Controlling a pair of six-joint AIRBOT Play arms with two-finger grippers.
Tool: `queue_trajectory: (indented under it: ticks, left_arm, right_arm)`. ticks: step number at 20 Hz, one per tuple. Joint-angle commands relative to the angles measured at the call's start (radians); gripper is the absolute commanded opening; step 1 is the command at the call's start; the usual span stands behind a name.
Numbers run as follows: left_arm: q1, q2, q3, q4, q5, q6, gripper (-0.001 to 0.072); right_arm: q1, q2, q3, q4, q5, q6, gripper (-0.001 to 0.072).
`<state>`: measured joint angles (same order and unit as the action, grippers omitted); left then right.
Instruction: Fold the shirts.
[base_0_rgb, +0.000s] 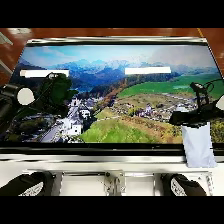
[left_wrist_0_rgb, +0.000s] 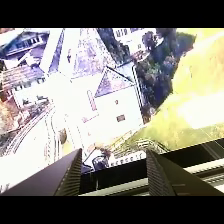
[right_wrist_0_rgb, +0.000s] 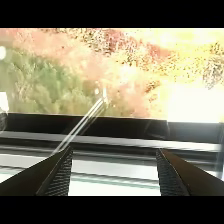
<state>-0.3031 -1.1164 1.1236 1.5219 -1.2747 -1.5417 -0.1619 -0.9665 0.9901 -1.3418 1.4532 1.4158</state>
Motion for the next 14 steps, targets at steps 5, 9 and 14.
queue_trajectory:
  ticks: [5, 9, 14]
  left_arm:
    - [0.0, 0.0, 0.0, 0.0, 0.0, 0.0, 0.0448]
    - [0.0, 0.0, 0.0, 0.0, 0.0, 0.0, 0.0448]
    - [0.0, 0.0, 0.0, 0.0, 0.0, 0.0, 0.0448]
  right_arm:
    - [0.001, -0.001, 0.0, 0.0, -0.002, 0.0, 0.0636]
    - [0.001, -0.001, 0.0, 0.005, -0.021, 0.0, 0.0636]
    - [0.002, -0.001, 0.0, 0.006, -0.16, 0.008, 0.0636]
